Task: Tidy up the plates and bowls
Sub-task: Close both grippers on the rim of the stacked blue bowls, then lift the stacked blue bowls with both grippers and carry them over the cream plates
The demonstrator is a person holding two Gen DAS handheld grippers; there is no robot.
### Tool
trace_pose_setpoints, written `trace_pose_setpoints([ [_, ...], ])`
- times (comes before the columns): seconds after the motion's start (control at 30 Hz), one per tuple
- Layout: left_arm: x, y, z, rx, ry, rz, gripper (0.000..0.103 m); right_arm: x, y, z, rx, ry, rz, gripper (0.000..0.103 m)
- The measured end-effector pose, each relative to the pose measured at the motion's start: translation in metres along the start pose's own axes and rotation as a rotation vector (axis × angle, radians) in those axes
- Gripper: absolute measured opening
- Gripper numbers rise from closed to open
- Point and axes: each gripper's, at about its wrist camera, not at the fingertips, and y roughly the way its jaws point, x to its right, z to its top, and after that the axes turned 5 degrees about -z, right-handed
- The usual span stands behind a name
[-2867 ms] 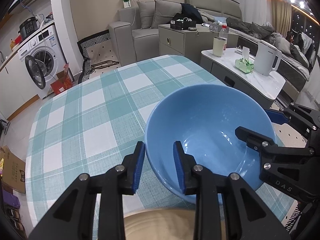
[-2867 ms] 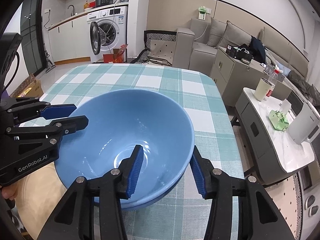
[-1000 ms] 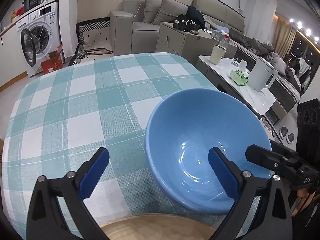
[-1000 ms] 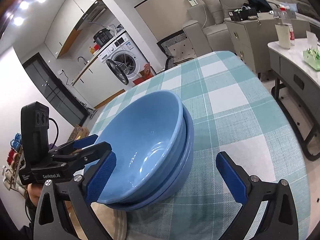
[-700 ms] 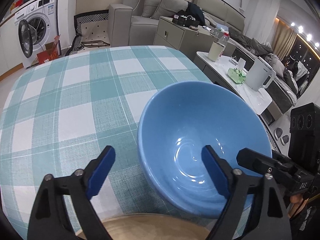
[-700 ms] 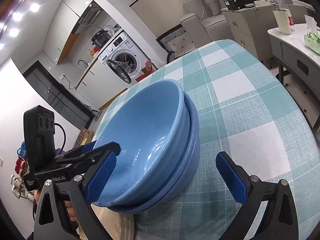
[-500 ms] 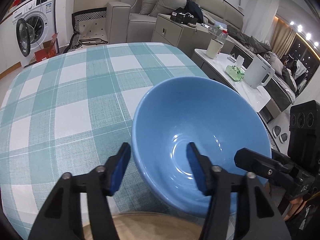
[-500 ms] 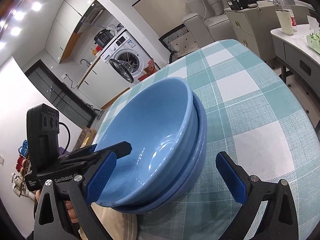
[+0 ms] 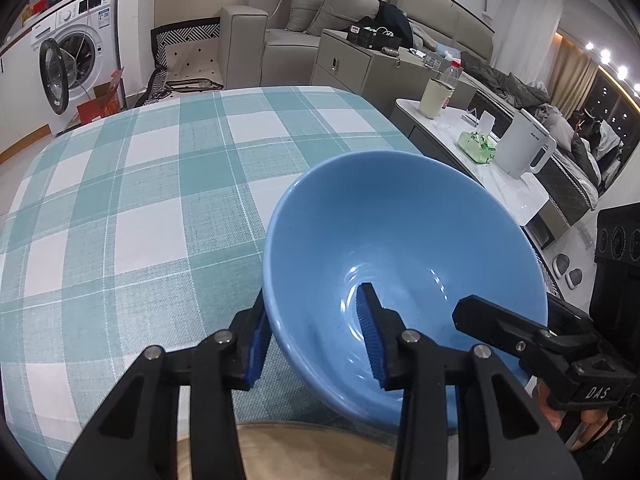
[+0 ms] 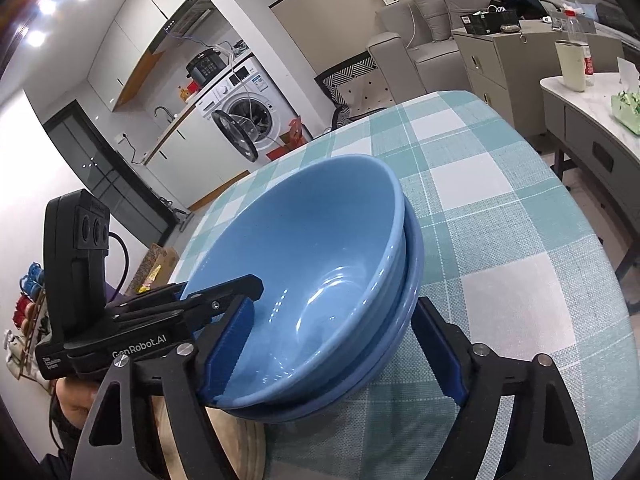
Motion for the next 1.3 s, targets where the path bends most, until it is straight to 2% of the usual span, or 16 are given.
trace_pose_setpoints([
  [0.33,0.002,-0.003,-0.001,0.011,0.01,0.015,0.038,0.001,-0.001,0.001,0.014,-0.002,-0.031,0.074],
  [0.77,0.003,-0.012,-0.002,0.04,0.018,0.037,0.038,-0.002,-0.005,0.0,0.048,-0.029,-0.035,0.071],
  [1.3,0.009,-0.031,-0.005,0.077,0.031,0.058,0.038,-0.011,-0.015,0.001,0.072,-0.052,-0.022,0.07],
])
